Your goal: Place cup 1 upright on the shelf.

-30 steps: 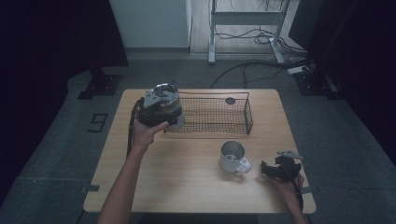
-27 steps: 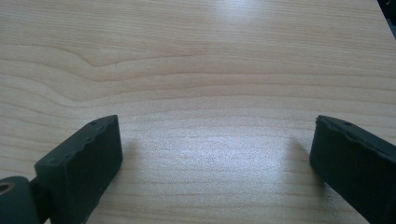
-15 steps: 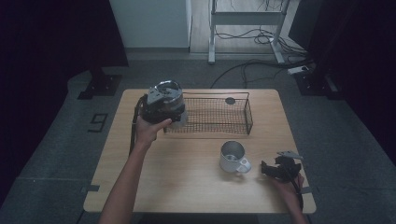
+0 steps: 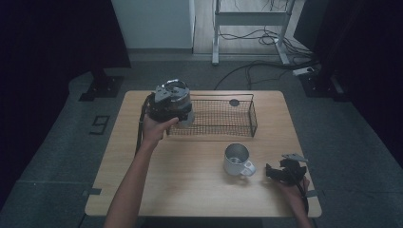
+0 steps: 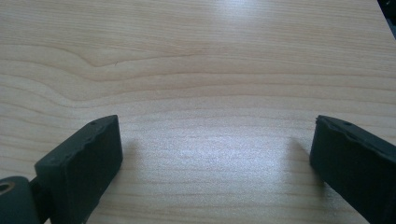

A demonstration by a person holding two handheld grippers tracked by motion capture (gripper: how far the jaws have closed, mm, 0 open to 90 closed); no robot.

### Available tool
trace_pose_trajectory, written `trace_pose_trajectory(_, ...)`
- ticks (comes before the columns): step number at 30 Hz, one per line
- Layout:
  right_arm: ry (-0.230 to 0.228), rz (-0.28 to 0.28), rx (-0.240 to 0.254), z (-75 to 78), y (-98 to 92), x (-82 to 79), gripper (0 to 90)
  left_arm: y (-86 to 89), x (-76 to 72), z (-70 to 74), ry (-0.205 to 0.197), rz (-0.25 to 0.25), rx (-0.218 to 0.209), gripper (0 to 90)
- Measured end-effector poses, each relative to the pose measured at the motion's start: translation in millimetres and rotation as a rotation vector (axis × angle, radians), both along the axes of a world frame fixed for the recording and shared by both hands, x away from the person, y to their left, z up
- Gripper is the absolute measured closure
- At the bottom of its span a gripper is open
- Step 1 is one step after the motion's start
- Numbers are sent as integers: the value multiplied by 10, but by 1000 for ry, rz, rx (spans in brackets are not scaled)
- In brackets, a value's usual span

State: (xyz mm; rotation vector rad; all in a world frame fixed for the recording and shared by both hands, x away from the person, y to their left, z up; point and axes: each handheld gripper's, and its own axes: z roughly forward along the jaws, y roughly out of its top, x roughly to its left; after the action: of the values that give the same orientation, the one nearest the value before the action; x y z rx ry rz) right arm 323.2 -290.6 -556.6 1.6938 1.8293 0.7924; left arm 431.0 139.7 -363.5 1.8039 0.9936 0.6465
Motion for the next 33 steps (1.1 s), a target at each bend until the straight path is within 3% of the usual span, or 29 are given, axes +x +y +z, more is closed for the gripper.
trace_pose_trajectory(9,-1,1,-1,0,-1,0,24,-142,81,-2,4,-27,8,44)
trace_pose_trajectory(23,1,1,0,0,0,-1,24,-195,255,-100,40,-6,40,44)
trace_pose_trajectory(28,0,1,0,0,0,-1,24,-192,288,-102,43,-4,34,44)
trace_pose_trajectory(31,1,1,-1,0,-1,-1,24,-190,313,-111,55,-4,9,44)
trace_pose_trajectory(33,1,1,0,0,-1,-1,24,-186,335,-112,59,-3,20,44)
